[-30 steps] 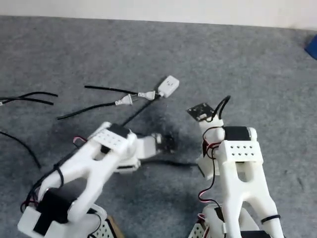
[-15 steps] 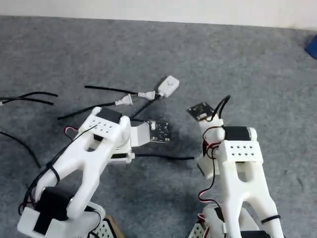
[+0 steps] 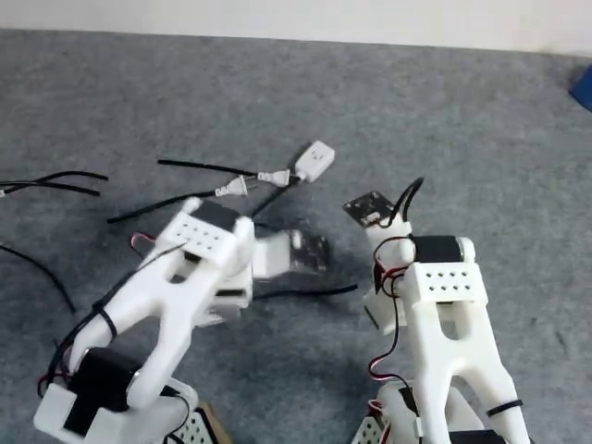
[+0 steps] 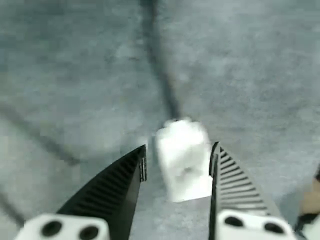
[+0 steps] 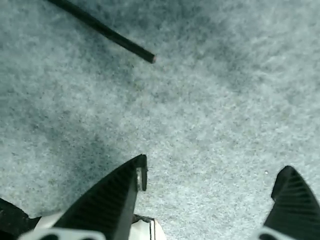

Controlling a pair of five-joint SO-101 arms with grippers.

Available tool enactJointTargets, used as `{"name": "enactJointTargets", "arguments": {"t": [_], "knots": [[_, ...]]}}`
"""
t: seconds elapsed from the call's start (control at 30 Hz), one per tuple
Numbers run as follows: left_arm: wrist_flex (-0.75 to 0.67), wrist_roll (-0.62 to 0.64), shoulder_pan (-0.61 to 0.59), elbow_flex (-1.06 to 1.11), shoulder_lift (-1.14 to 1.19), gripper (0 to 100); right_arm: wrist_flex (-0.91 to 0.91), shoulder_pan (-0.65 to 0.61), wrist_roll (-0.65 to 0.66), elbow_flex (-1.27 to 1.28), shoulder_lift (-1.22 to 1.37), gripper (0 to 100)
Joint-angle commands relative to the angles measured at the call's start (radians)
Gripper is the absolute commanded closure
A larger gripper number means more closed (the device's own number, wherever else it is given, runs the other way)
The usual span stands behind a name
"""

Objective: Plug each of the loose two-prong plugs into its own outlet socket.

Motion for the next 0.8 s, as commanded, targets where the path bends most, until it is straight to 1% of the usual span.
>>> {"name": "enactJointTargets", "arguments": {"t": [0.0,0.1,0.2,0.3,0.4,0.53,0.7,0.77], "knots": [[0.000,-0.002,-0.170,-0.196,-0.001,78,-0.002,-0.015,0.008,-0.035,-0.013,61.5],[-0.005,0.020,-0.288,-0.325,0.001,78,-0.010,-0.015,0.003,-0.035,-0.013,61.5],[-0.089,0.064,-0.377,-0.412,0.031,78,-0.035,-0.019,-0.058,-0.038,-0.013,61.5],[-0.166,0.143,-0.424,-0.490,0.148,78,-0.059,-0.038,-0.074,-0.035,-0.004,61.5],[-0.193,0.219,-0.444,-0.627,0.317,78,-0.059,-0.065,-0.077,-0.015,-0.008,61.5],[-0.190,0.233,-0.443,-0.842,0.567,78,-0.061,-0.079,-0.077,-0.007,-0.008,61.5],[-0.101,0.239,-0.403,-1.099,0.846,78,-0.065,-0.079,-0.078,0.004,-0.013,61.5],[-0.058,0.255,-0.380,-1.205,0.937,78,-0.099,-0.079,-0.078,0.027,-0.013,61.5]]}}
